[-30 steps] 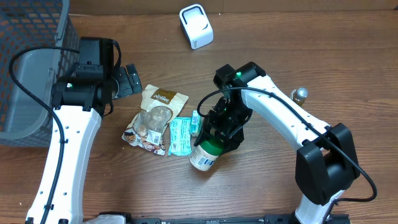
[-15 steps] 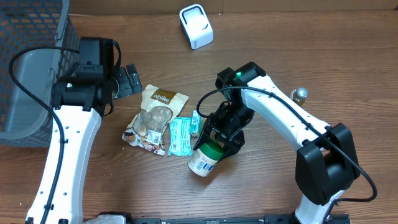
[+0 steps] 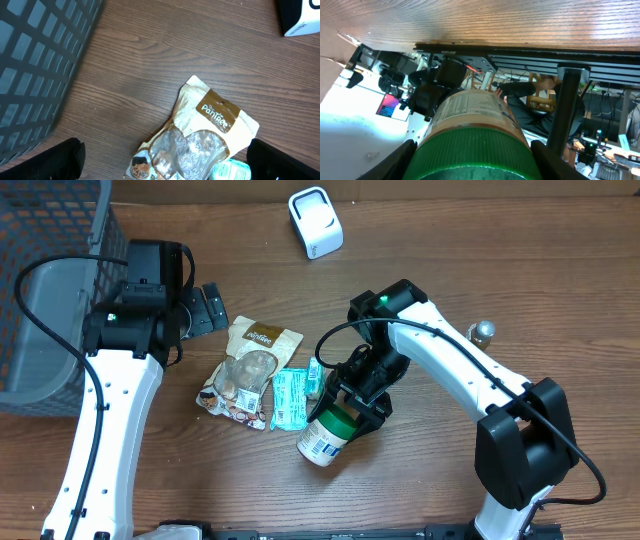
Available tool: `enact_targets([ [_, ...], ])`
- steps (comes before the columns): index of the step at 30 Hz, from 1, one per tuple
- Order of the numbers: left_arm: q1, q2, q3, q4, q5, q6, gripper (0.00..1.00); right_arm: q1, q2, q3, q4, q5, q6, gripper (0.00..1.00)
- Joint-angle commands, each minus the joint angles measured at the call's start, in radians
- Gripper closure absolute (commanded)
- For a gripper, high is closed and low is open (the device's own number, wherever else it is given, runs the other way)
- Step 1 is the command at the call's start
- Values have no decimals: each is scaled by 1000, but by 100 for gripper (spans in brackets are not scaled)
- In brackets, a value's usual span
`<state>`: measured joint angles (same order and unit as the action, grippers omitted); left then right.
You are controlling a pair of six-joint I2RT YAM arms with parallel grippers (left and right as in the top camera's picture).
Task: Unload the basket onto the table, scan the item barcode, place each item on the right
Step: 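Carry the jar to the white scanner and hold it there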
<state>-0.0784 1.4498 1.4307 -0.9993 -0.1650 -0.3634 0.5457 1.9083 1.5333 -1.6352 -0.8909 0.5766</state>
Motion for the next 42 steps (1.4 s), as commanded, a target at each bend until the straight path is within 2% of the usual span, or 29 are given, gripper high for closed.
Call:
enact_targets([
  [1, 0, -4, 12, 2, 2, 1, 0, 3, -40, 26, -2, -56, -2, 56],
  [9, 0, -4, 12, 2, 2, 0, 0, 3, -40, 26, 10, -25, -2, 56],
  [21, 0, -4, 12, 2, 2, 0, 0, 4, -40, 26, 163, 455, -2, 56],
  [25, 0, -4, 12, 2, 2, 0, 0, 4, -40, 26, 243, 621, -2, 64],
  [27, 0, -4, 12, 2, 2, 1, 0, 3, -40, 26, 290, 684, -2, 64],
  [32, 0, -4, 12, 2, 2, 1, 0, -3, -40, 26, 483, 870, -8, 70],
  [35, 0, -4, 12, 2, 2, 1, 0, -19, -40, 48, 568, 988, -158, 74],
  [37, 0, -4, 12, 2, 2, 1, 0, -32, -40, 111, 573, 995, -257, 79],
  [42, 0, -4, 12, 2, 1, 1, 0, -35, -40, 353, 497, 995, -257, 86],
])
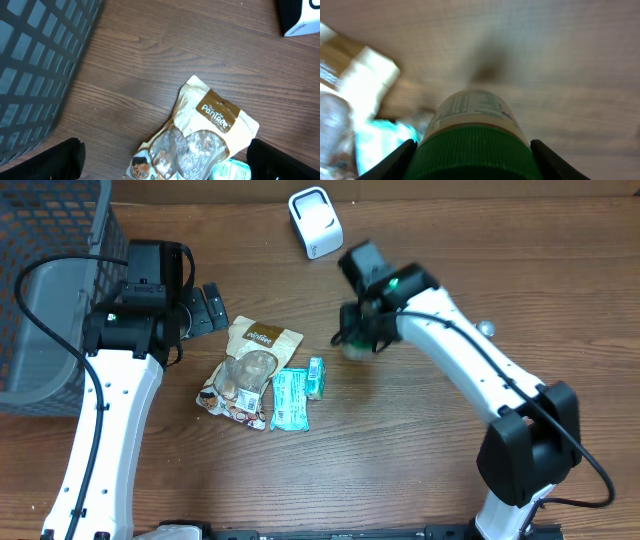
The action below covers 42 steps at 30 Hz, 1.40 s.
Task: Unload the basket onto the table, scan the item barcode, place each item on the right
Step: 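Carry the jar to the white scanner and hold it there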
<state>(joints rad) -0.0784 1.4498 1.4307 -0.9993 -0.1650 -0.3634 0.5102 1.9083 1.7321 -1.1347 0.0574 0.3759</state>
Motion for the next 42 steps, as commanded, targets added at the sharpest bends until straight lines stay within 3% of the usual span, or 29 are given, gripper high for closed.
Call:
enact_targets([
  [1, 0, -4, 12, 2, 2, 0, 0, 3, -40, 192, -9, 47, -56, 87],
  [4, 0, -4, 12, 2, 2, 1, 0, 12, -40, 275, 4, 47, -85, 87],
  [9, 0, -4, 12, 2, 2, 1, 0, 6, -28, 265, 125, 67, -123, 87],
  [14, 0, -4, 12, 2, 2, 0, 0, 3, 32, 243, 352, 132, -123, 96],
  [27, 0, -4, 12, 2, 2, 1, 0, -48, 301, 243, 847, 152, -122, 96],
  [42, 0, -4, 12, 2, 2, 0, 0, -86, 462, 243, 1184, 121, -116, 96],
])
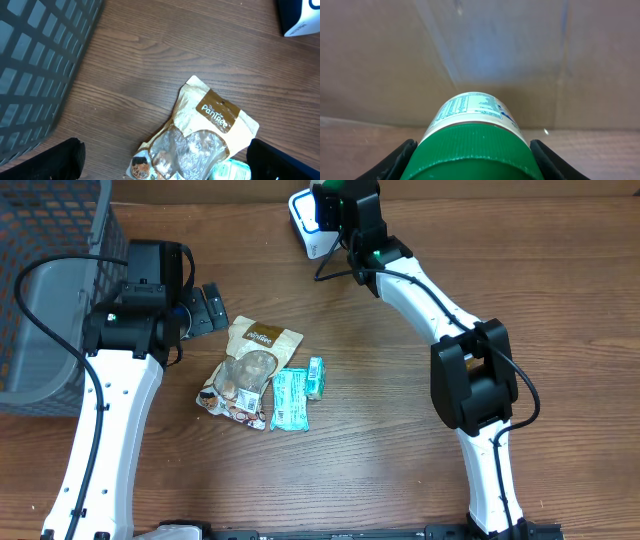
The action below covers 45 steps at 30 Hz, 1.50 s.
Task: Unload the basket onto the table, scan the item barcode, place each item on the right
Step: 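Carry the jar to the white scanner and hold it there, then bring the jar back and set it down on the table right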
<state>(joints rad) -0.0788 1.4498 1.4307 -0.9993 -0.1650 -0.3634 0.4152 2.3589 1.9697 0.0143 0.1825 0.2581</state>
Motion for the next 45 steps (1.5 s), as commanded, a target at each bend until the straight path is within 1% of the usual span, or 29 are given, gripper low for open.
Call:
enact_targets([
  [1, 0, -4, 12, 2, 2, 1, 0, 9, 22, 6, 60, -4, 2, 96],
  [10, 0, -4, 12, 2, 2, 1, 0, 8, 75, 6, 147, -5, -2, 96],
  [13, 0, -4, 12, 2, 2, 0, 0, 8, 102, 6, 161, -3, -30, 96],
  [15, 0, -4, 12, 2, 2, 1, 0, 8, 109, 6, 174, -5, -51, 96],
  [24, 0, -4, 12, 2, 1, 1, 0, 8, 112, 6, 280, -61, -55, 96],
  [37, 0, -4, 12, 2, 2, 1, 0, -11, 155, 6, 318, -61, -54, 96],
  [40, 0, -4, 12, 2, 1, 1, 0, -14, 136, 7, 323, -61, -55, 96],
  [45, 0, -4, 12, 2, 2, 1, 0, -15, 13, 7, 294, -61, -55, 97],
])
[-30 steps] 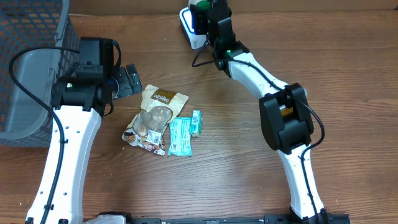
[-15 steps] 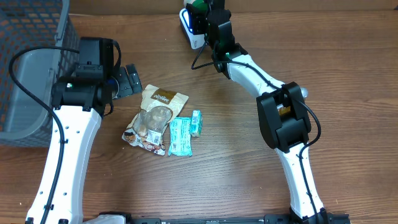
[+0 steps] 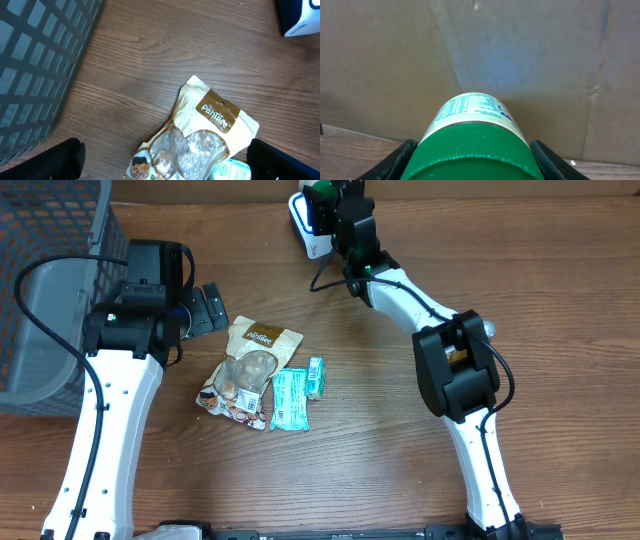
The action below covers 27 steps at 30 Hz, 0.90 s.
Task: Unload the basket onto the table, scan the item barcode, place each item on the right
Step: 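Bring the jar back and set it down on the table right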
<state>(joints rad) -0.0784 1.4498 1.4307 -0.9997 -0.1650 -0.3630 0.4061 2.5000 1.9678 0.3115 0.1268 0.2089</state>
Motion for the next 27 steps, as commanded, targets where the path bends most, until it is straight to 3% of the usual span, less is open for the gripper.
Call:
enact_targets([
  [1, 0, -4, 12, 2, 2, 0, 0, -7, -163, 9, -35, -5, -5, 96],
  [5, 0, -4, 12, 2, 2, 0, 1, -7, -306, 9, -261, -5, -5, 96],
  [6, 0, -4, 12, 2, 2, 0, 0, -7, -386, 9, -455, -5, -4, 96],
  [11, 0, -4, 12, 2, 2, 0, 0, -15, -549, 9, -1088, -5, 4, 94],
  [17, 0, -4, 12, 2, 2, 0, 0, -15, -550, -18, -1575, -5, 98, 87],
  [21, 0, -4, 12, 2, 2, 0, 0, -15, -547, -127, -1666, -5, 159, 86],
  [27, 0, -4, 12, 2, 2, 0, 0, -17, -547, -335, -1596, -4, 159, 74],
])
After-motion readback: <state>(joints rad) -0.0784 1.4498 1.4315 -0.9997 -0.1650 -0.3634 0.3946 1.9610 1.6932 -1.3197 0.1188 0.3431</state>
